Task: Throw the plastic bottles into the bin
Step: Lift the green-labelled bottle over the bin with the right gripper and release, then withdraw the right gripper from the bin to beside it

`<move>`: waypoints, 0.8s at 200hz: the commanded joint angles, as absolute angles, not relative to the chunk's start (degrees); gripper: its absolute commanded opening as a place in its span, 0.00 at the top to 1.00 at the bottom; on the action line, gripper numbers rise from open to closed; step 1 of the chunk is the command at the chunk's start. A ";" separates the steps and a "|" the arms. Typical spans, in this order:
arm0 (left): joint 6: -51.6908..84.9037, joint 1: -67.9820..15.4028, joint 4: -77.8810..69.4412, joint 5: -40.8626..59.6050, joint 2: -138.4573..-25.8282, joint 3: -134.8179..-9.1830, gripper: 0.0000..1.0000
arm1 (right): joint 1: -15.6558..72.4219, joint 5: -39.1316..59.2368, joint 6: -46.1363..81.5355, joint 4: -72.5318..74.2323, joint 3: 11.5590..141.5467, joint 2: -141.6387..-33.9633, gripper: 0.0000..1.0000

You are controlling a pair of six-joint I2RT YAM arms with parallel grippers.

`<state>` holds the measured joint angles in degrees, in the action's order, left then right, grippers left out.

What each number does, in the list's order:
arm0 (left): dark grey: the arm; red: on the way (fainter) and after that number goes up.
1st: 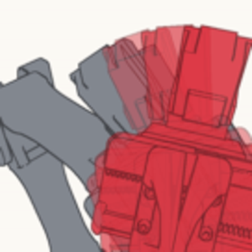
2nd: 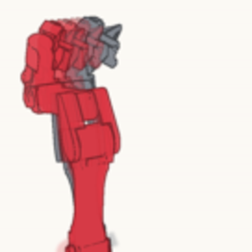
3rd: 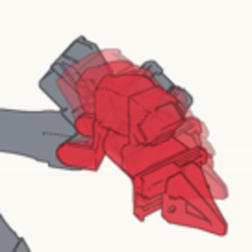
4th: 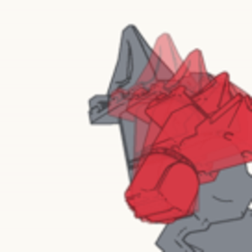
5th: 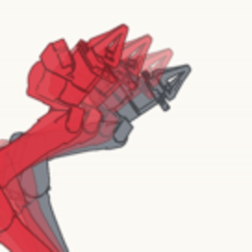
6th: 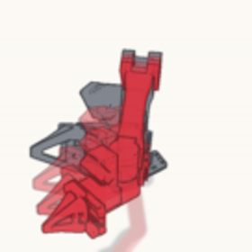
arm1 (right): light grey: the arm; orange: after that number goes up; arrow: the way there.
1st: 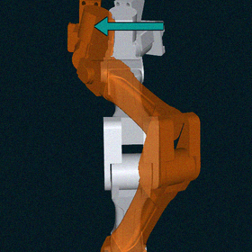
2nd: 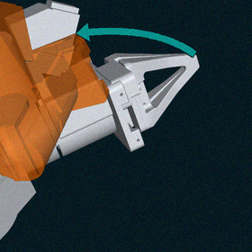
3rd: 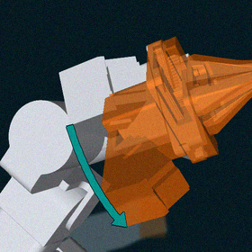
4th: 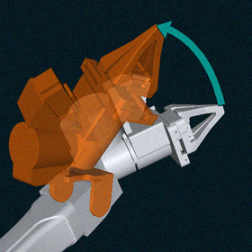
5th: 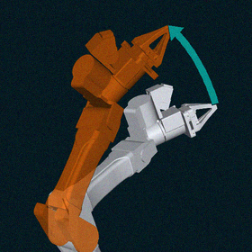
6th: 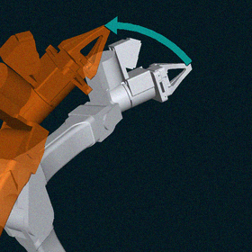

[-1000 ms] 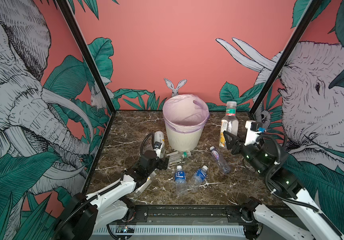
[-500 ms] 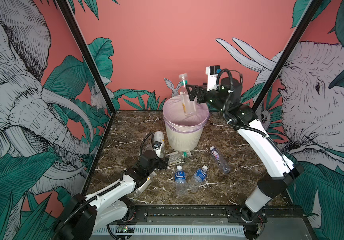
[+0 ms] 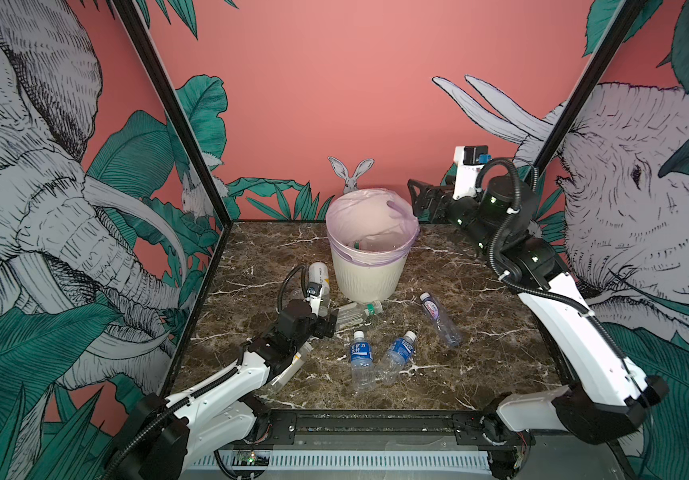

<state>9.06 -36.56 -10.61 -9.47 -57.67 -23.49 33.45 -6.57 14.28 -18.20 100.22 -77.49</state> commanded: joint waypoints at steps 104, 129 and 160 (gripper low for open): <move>8.97 -36.29 -11.47 -10.63 -57.81 -23.72 0.03 | 26.55 -7.43 16.42 -10.31 71.02 -64.79 0.01; 8.79 -36.30 -10.89 -10.95 -58.98 -24.41 0.03 | 25.96 -7.33 17.79 -7.61 65.52 -62.54 0.01; 9.14 -36.34 -8.84 -10.31 -58.34 -25.92 0.03 | 25.93 -6.39 19.48 -2.67 58.30 -61.44 0.01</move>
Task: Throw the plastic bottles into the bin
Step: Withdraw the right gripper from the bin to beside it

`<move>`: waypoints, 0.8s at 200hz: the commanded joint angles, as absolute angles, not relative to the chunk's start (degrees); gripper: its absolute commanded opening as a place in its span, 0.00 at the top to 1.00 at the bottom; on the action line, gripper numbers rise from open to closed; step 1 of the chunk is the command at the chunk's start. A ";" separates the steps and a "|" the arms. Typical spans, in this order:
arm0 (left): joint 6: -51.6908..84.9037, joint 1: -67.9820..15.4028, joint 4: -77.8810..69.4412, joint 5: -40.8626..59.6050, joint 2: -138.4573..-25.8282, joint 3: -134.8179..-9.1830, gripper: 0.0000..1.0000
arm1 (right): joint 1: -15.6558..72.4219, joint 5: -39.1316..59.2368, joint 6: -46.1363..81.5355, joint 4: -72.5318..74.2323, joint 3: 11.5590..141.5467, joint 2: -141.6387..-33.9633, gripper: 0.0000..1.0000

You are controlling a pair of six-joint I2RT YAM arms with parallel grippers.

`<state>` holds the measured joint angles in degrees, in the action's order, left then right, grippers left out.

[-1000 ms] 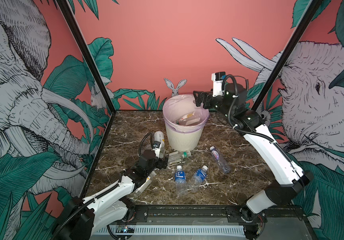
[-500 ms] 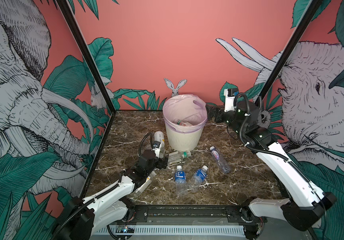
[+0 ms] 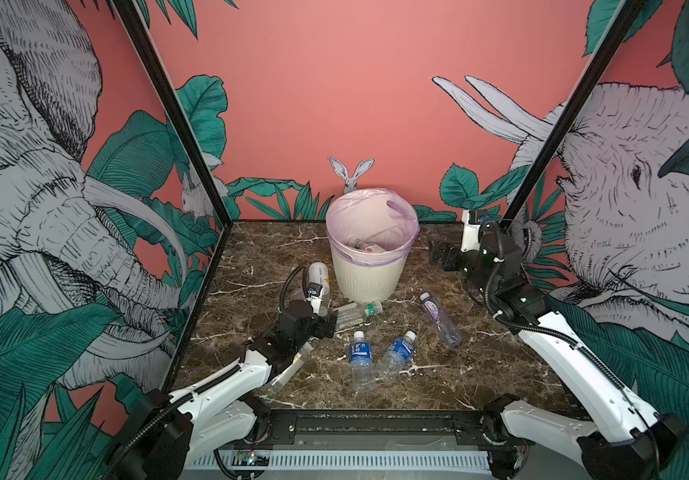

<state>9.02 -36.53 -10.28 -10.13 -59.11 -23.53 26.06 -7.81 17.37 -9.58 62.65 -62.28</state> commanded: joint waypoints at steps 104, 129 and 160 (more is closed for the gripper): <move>10.46 -36.30 1.02 -9.29 -53.54 -29.31 0.04 | 28.32 -11.22 18.82 10.10 43.08 -56.62 0.01; 10.11 -36.33 5.51 -9.54 -50.84 -30.86 0.06 | 28.74 -13.05 18.72 10.01 42.35 -56.43 0.01; 10.34 -36.39 11.80 -11.16 -45.86 -32.17 0.05 | 28.79 -13.88 18.82 10.44 41.54 -56.42 0.01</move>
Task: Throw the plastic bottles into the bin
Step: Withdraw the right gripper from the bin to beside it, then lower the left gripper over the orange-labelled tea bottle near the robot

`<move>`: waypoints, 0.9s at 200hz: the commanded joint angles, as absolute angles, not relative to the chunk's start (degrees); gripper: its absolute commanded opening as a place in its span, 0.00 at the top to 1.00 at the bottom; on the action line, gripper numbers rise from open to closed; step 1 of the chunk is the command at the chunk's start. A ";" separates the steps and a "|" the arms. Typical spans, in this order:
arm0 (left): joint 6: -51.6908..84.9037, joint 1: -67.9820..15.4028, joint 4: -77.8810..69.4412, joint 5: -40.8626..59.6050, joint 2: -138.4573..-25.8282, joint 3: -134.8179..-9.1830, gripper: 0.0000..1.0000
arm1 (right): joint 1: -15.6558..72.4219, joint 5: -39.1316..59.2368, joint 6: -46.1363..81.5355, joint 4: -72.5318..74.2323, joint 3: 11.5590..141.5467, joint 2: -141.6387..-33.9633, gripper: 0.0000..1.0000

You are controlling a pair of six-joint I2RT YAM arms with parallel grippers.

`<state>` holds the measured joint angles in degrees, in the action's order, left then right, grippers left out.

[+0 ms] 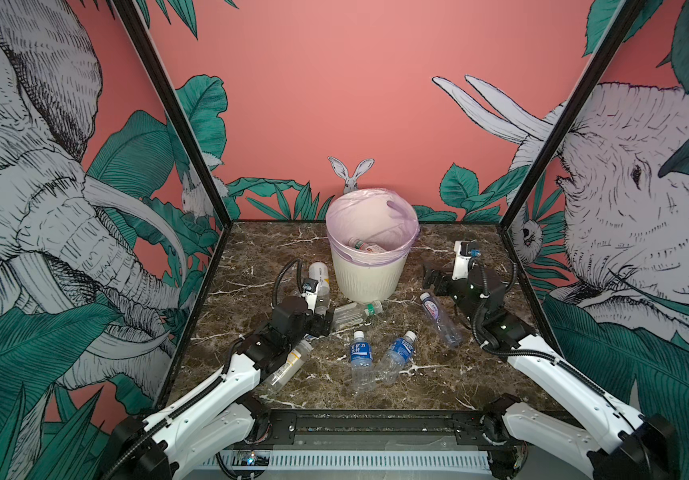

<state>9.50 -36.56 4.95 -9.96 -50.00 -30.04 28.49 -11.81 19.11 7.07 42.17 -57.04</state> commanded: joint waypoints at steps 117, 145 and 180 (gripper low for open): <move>20.16 -45.18 28.88 -24.14 -38.67 -31.94 0.05 | 28.78 -13.80 19.92 9.98 41.92 -58.10 0.01; 23.42 -45.23 32.54 -25.16 -41.19 -33.13 0.05 | 28.77 -13.91 19.78 9.75 42.11 -58.23 0.01; 30.28 -45.18 38.90 -22.26 -44.49 -34.80 0.05 | 28.81 -13.72 19.99 9.67 42.36 -58.80 0.01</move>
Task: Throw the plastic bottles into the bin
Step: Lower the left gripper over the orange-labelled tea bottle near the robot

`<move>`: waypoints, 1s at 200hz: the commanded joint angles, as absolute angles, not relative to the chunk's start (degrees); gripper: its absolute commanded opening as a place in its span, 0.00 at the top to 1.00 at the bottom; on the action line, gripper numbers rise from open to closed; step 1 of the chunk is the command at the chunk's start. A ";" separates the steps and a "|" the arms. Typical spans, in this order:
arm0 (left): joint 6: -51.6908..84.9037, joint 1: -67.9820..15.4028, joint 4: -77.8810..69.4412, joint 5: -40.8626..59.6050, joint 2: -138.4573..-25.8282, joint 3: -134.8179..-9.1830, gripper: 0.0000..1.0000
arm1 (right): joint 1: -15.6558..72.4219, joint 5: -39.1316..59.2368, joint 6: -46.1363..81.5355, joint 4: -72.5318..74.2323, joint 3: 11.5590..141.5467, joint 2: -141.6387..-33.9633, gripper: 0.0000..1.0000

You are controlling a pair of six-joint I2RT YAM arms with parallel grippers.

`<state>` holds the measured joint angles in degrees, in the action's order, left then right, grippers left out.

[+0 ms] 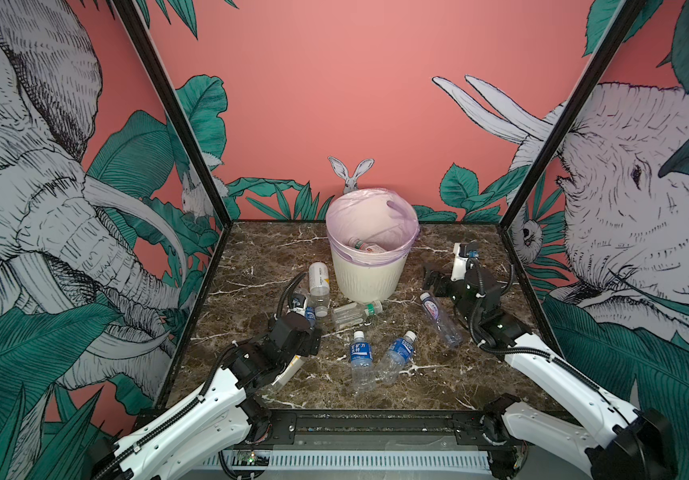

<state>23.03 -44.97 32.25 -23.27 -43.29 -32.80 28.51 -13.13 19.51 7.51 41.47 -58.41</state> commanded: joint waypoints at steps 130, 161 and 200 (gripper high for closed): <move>42.65 -45.18 49.39 -14.20 -46.17 -31.23 0.04 | 28.75 -12.98 20.30 9.62 42.64 -59.96 0.01; 44.05 -45.22 49.72 -13.77 -46.96 -30.51 0.04 | 28.75 -13.01 20.31 9.58 42.63 -60.03 0.01; 44.47 -45.18 49.15 -13.31 -49.73 -29.68 0.07 | 28.76 -13.09 20.39 9.62 42.63 -59.85 0.01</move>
